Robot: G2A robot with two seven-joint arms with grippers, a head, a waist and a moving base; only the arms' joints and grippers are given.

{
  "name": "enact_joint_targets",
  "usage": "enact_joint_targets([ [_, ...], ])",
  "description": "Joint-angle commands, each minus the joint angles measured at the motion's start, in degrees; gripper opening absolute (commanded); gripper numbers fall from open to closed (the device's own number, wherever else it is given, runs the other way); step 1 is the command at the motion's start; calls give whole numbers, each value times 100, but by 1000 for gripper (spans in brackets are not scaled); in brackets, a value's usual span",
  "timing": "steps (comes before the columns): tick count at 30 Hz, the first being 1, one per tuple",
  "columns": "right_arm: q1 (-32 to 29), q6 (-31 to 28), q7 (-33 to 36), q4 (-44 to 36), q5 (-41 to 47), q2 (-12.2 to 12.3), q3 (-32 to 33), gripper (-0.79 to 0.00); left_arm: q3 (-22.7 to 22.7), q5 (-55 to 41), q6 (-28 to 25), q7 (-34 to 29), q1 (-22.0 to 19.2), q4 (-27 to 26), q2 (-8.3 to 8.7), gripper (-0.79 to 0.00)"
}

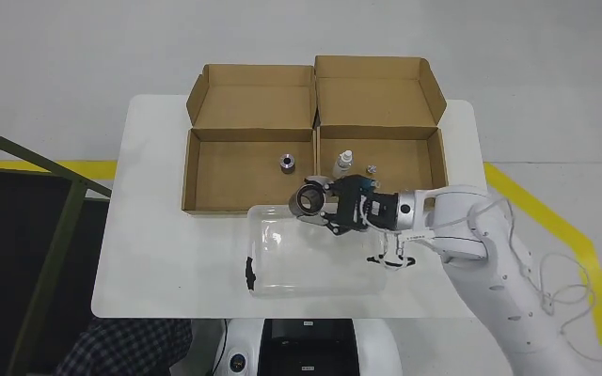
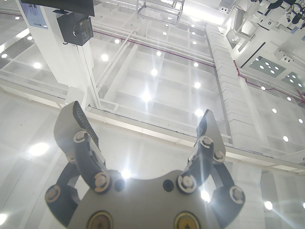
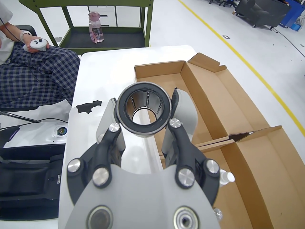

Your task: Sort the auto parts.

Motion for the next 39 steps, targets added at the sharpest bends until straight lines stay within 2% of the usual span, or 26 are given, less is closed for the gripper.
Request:
enact_joint_targets([
  [1,118,68,16,117,-31,-24,-144,-785,0,0,0,0,0,0,0,0],
  [12,1168,675,63,1242,-201,-310,-1189,-785,0,0,0,0,0,0,0,0],
  [19,1689,1069,-4,1939,-285,-504,-1625,-785,0,0,0,0,0,0,0,0],
  [26,1880,1435,28,2301,-597,-637,-1921,-785,0,0,0,0,0,0,0,0],
  [39,2061,1671,295,2774,-807,-809,-2204,-785,0,0,0,0,0,0,0,0],
])
